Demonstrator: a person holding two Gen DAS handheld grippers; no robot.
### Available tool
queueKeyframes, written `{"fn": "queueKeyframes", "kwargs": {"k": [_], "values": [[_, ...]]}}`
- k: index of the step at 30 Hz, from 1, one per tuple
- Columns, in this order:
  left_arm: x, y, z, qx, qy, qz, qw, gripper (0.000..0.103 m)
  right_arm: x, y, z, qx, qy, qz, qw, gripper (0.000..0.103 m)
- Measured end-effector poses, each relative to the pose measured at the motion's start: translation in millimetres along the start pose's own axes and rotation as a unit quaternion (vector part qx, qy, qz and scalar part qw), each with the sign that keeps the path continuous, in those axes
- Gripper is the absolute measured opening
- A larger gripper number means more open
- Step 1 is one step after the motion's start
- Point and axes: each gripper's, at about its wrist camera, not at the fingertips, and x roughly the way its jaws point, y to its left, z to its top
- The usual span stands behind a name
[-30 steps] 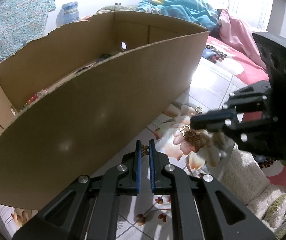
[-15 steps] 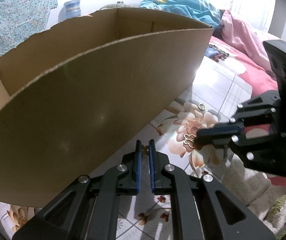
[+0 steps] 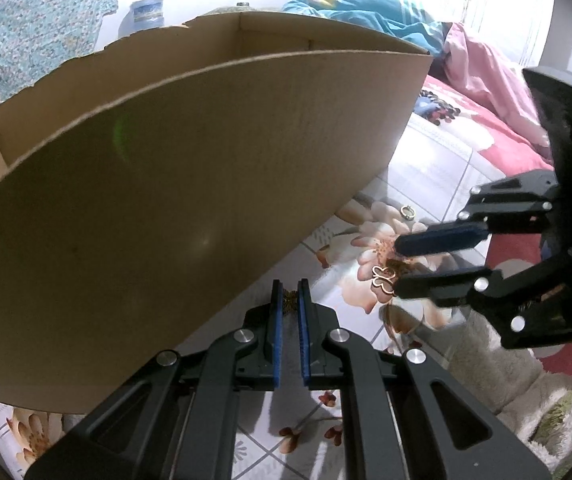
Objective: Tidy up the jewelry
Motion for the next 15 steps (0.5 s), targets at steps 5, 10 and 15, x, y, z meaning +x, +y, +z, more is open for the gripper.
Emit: {"fn": "queueKeyframes", "kwargs": {"k": [5, 10, 15], "values": [[-0.9, 0.8, -0.7, 0.000, 0.000, -0.001, 1.0000, 0.006, 1.3, -3.7, 0.4, 0.018, 0.005, 0.044, 0.999, 0.027], [-1.3, 0.5, -0.6, -0.001, -0.001, -0.004, 1.0000, 0.006, 1.2, -2.4, -5.7, 0.019, -0.008, 0.004, 1.000, 0.027], [-1.5, -0.1, -0.7, -0.002, 0.000, -0.004, 1.0000, 0.006, 9.9, 5.0, -3.2, 0.003, 0.002, 0.011, 1.000, 0.027]]}}
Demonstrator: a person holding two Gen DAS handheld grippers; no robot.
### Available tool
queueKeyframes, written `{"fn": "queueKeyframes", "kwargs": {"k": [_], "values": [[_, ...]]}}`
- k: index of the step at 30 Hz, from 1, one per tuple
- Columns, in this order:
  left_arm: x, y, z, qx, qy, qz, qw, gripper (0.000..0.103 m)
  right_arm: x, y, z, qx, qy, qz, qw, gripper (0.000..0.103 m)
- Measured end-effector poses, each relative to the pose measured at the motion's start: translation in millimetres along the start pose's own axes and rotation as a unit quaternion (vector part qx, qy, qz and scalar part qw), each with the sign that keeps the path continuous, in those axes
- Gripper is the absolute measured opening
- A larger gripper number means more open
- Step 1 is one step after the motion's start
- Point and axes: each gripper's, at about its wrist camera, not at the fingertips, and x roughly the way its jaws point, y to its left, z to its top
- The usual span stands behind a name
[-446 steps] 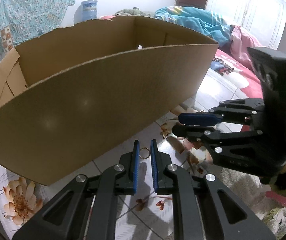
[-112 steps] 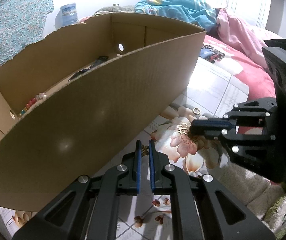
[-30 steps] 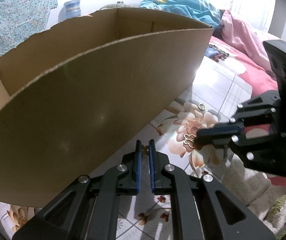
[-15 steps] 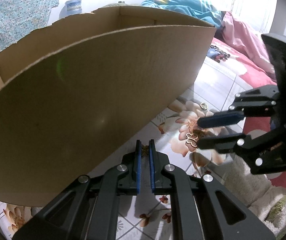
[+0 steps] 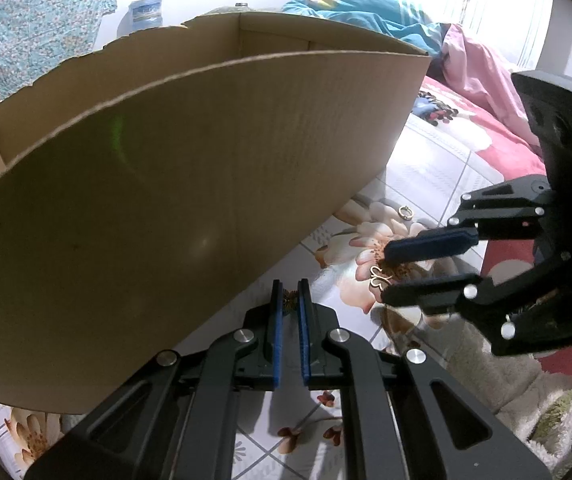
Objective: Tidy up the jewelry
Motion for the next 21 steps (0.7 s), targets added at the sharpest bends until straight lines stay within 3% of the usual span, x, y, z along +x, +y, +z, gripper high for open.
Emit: {"fn": "queueKeyframes", "kwargs": {"k": [5, 11, 21], "values": [[0.2, 0.6, -0.2, -0.002, -0.001, -0.001, 1.0000, 0.006, 3.7, 14.9, 3.4, -0.012, 0.007, 0.015, 1.000, 0.027], [0.4, 1.0, 0.0, 0.001, -0.001, -0.002, 1.0000, 0.006, 4.6, 24.7, 0.0, -0.026, -0.004, -0.020, 0.999, 0.027], [0.0, 1.0, -0.1, 0.000, -0.001, -0.002, 1.0000, 0.006, 16.7, 36.1, 3.6, -0.103, 0.012, -0.019, 0.994, 0.015]]}}
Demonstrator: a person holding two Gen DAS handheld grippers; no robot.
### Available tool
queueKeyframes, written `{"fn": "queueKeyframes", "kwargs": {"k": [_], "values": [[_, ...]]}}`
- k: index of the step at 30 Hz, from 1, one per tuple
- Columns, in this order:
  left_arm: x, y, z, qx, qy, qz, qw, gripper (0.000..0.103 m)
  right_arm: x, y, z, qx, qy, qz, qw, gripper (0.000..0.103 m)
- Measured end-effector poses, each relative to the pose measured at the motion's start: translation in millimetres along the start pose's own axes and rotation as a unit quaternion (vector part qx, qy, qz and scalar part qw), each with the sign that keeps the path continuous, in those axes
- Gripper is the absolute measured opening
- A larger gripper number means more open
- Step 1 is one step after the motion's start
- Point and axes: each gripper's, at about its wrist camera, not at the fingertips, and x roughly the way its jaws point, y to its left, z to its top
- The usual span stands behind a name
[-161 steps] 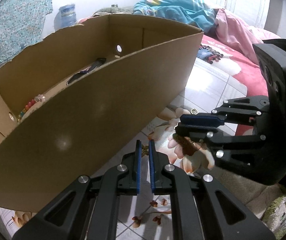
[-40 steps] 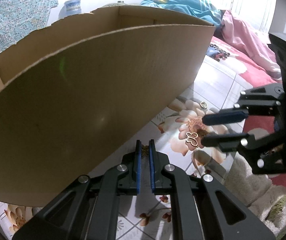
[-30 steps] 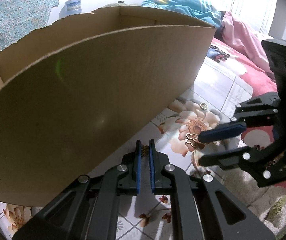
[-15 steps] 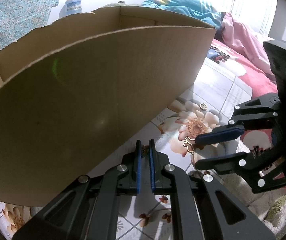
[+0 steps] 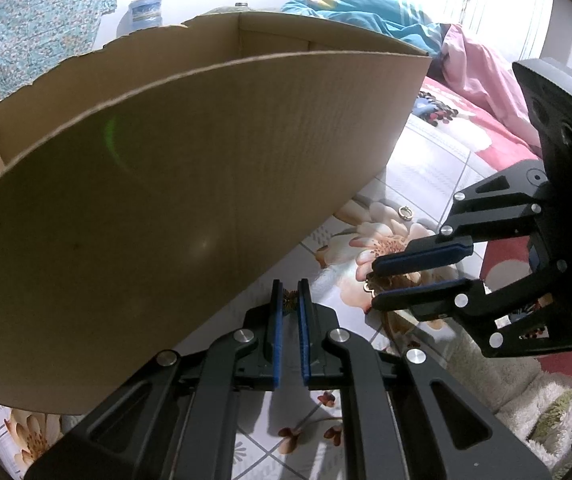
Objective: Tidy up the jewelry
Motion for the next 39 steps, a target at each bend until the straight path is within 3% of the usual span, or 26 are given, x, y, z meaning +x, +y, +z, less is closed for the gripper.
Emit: {"fn": "queueKeyframes", "kwargs": {"k": [11, 23, 31, 36, 39], "values": [[0.2, 0.1, 0.0, 0.001, 0.000, 0.000, 1.0000, 0.006, 6.1, -15.4, -1.4, 0.008, -0.002, 0.013, 1.000, 0.014], [-6.2, -2.9, 0.3, 0.006, -0.011, -0.005, 0.9999, 0.006, -27.8, -23.1, -1.6, 0.035, -0.035, -0.001, 0.999, 0.014], [-49.3, -14.9, 9.1, 0.020, -0.058, -0.030, 0.9977, 0.007, -79.2, -26.0, 2.2, 0.053, -0.101, -0.025, 0.993, 0.014], [-96.5, -14.5, 32.7, 0.018, -0.120, -0.051, 0.9914, 0.007, -120.8, -43.3, 19.6, 0.073, -0.173, -0.029, 0.982, 0.014], [-107.1, -6.5, 52.0, 0.011, -0.136, -0.047, 0.9896, 0.007, -119.7, -60.8, 31.0, 0.083, -0.194, -0.033, 0.977, 0.014]]}}
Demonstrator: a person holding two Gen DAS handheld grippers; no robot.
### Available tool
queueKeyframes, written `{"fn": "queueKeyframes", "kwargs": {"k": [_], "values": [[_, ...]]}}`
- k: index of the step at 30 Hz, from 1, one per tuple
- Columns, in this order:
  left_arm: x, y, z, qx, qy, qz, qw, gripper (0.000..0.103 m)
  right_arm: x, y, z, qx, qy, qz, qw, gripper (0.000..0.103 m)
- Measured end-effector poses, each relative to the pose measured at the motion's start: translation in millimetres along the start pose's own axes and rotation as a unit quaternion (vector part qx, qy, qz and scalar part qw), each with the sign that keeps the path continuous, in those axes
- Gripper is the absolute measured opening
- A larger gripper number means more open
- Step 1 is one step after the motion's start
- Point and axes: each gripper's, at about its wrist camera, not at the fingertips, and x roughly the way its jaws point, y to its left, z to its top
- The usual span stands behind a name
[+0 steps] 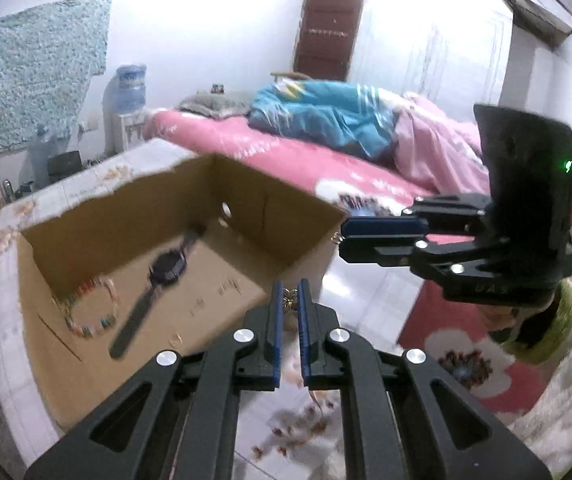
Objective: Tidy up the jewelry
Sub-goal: 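Carry both held pieces into the box and open both tools, then withdraw both tools from the box back over the table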
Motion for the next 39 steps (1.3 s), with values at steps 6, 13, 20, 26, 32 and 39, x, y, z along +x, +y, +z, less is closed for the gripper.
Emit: {"fn": "queueKeyframes", "kwargs": {"k": [6, 13, 20, 26, 32, 39], "values": [[45.8, 37.5, 21.5, -0.040, 0.053, 0.043, 0.9968, 0.007, 49.1, -25.3, 21.3, 0.030, 0.031, -0.007, 0.999, 0.015], [84.6, 59.7, 27.6, -0.063, 0.094, 0.066, 0.9914, 0.007, 103.0, -46.7, 35.1, 0.032, 0.080, -0.032, 0.996, 0.016], [69.0, 73.5, 26.0, -0.125, 0.081, 0.043, 0.9880, 0.032, 77.4, -61.2, 39.1, 0.064, 0.033, -0.022, 0.997, 0.026], [26.1, 81.3, 25.4, -0.152, 0.034, 0.042, 0.9868, 0.043, 35.5, -65.1, 34.1, 0.086, -0.008, -0.042, 0.995, 0.027], [-14.6, 73.4, 14.8, -0.153, -0.001, 0.040, 0.9875, 0.053, -16.5, -64.1, 16.1, 0.134, -0.048, -0.064, 0.988, 0.027], [-51.7, 55.3, -16.5, -0.130, -0.010, 0.031, 0.9910, 0.071, -59.1, -46.0, -13.7, 0.188, -0.048, -0.115, 0.974, 0.033]]}}
